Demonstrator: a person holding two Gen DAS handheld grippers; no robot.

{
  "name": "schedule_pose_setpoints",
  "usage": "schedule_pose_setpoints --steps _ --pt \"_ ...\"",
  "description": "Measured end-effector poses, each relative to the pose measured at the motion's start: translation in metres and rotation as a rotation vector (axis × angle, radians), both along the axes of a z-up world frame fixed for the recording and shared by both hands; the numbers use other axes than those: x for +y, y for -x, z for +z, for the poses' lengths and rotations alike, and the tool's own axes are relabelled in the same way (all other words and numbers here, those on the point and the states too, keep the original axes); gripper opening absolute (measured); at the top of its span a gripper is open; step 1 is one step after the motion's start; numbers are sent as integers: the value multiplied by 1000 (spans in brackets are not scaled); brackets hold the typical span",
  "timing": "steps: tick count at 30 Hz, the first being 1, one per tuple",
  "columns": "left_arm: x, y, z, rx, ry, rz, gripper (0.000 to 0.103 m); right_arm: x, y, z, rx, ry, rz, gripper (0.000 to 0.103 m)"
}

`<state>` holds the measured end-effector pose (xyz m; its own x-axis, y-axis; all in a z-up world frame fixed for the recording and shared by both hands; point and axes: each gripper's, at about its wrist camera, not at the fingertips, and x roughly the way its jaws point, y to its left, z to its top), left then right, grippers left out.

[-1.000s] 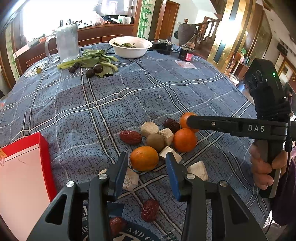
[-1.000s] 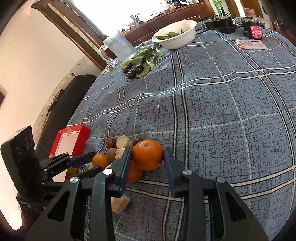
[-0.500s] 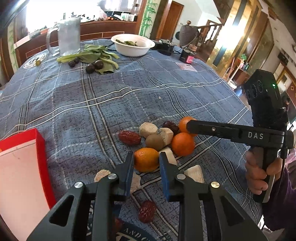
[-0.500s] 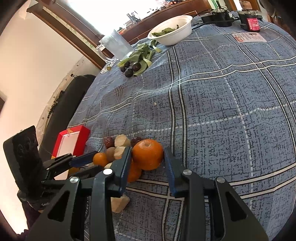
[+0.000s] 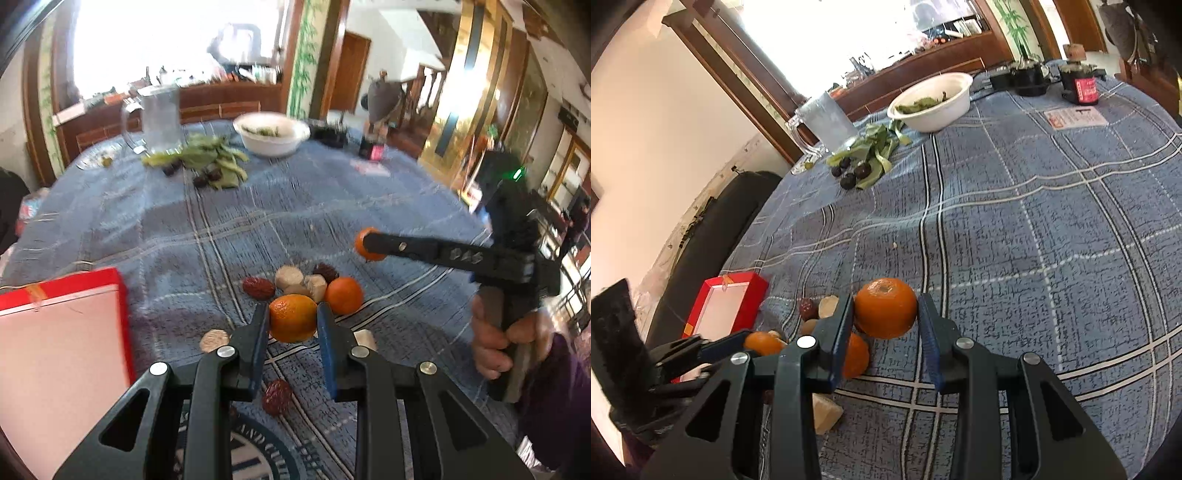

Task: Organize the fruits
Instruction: 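Carry both oranges over the tray and open both tools to drop them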

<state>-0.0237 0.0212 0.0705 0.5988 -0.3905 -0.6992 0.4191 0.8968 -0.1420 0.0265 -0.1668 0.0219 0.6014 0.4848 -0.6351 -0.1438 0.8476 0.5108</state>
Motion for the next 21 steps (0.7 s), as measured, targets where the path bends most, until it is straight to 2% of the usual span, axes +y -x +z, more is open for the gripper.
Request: schedule_pose_setpoints --steps 4,6,10,13,18,21 --pt "29 23 24 -66 35 74 25 3 7 6 -50 69 -26 37" --pt "50 36 33 -88 46 123 25 8 13 7 -55 68 -23 37" --pt "96 61 42 -126 38 235 25 42 35 21 -91 80 45 37" --pt "125 73 40 -138 9 304 25 93 48 31 -106 35 162 38" --pt "162 82 16 -82 -13 405 25 187 66 38 -138 15 347 38" --pt "180 85 1 -52 -23 446 25 232 74 34 -130 38 435 38"
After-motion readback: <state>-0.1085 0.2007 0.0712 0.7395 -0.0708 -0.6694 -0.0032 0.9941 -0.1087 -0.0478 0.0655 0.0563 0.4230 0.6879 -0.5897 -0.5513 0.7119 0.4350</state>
